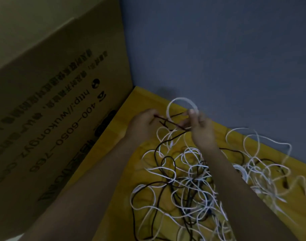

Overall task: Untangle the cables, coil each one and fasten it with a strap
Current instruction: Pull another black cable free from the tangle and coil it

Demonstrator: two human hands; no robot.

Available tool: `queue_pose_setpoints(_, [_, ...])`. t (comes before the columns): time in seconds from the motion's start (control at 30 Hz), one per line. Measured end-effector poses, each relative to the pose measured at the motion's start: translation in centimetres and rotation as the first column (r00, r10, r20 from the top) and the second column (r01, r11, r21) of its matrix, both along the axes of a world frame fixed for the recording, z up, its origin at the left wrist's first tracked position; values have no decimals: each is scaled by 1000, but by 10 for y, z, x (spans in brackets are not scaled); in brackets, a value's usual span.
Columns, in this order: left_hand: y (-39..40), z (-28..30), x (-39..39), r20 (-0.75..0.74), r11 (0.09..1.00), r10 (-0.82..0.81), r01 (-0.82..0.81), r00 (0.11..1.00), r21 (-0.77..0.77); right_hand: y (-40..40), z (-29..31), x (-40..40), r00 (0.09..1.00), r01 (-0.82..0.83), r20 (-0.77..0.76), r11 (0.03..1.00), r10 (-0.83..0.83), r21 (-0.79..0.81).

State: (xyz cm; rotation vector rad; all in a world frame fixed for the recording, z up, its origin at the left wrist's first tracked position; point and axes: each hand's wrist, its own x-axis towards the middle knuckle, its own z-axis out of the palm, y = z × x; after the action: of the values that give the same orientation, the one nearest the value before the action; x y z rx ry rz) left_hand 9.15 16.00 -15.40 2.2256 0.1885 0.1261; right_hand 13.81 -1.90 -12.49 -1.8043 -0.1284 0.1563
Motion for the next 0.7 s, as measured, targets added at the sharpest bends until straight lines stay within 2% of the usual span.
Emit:
queue_pose_setpoints(0.1, [2,17,-7,14,956,104,-96,994,-276,-32,11,0,968,249,-29,967,-248,59])
queue_pose_setpoints(0.27, [1,47,-33,-34,964,172,-175,985,-200,-71,22,-10,927,354,-156,933,-342,59])
queue_pose_setpoints(0.4, [-24,71,-46,-34,969,86,-91,996,-228,-91,15,-27,913,332,-196,930,-359,-157])
queue_pose_setpoints(0.43, [-34,76,-51,-15,969,50,-52,999,-240,-94,14,-34,917,323,-157,914,-366,-247])
queue_pose_setpoints(0.5, [-54,82,-61,25,967,-27,32,999,-254,-95,16,-52,958,287,132,875,-255,-390])
queue_pose_setpoints(0.53, [-63,84,-65,39,966,-64,71,997,-249,-94,17,-61,954,224,280,870,-104,-440])
queue_pose_setpoints(0.57, [-72,85,-68,55,964,-100,111,993,-240,-92,18,-68,931,121,358,862,73,-492])
queue_pose_setpoints(0.63, [-90,86,-73,81,953,-163,178,983,-246,-87,12,-76,894,-110,329,860,305,-498])
queue_pose_setpoints(0.7, [-104,85,-76,108,912,-186,212,977,-351,-84,7,-79,941,-204,209,940,265,-273])
